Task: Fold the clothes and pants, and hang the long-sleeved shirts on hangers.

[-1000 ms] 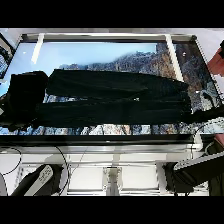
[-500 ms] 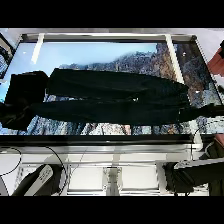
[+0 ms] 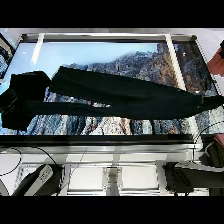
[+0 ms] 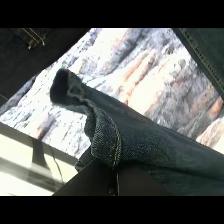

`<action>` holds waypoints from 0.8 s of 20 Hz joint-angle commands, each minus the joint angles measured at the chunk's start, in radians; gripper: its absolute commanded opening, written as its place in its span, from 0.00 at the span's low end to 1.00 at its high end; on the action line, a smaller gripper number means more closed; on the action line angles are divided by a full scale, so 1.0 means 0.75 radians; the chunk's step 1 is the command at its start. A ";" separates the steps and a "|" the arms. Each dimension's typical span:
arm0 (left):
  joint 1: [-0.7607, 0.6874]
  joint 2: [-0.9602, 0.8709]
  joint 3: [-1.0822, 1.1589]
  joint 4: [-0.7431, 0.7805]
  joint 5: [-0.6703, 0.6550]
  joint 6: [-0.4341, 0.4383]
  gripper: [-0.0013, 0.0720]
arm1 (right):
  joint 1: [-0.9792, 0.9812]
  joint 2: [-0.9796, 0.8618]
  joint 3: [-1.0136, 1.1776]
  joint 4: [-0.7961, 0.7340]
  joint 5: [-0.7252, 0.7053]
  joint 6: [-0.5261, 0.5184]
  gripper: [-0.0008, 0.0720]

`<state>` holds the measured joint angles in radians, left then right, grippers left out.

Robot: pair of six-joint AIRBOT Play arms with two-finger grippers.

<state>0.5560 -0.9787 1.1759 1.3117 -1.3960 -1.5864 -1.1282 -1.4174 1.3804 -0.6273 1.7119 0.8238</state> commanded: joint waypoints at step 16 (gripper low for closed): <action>-0.349 -0.493 0.314 0.121 -0.012 -0.035 0.07 | 0.087 -0.049 -0.043 -0.735 -0.220 0.417 0.04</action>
<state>0.3740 -1.2308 1.2999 1.4101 -1.4166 -1.5768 -1.0786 -1.4387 1.3510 -1.1385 1.5318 1.1301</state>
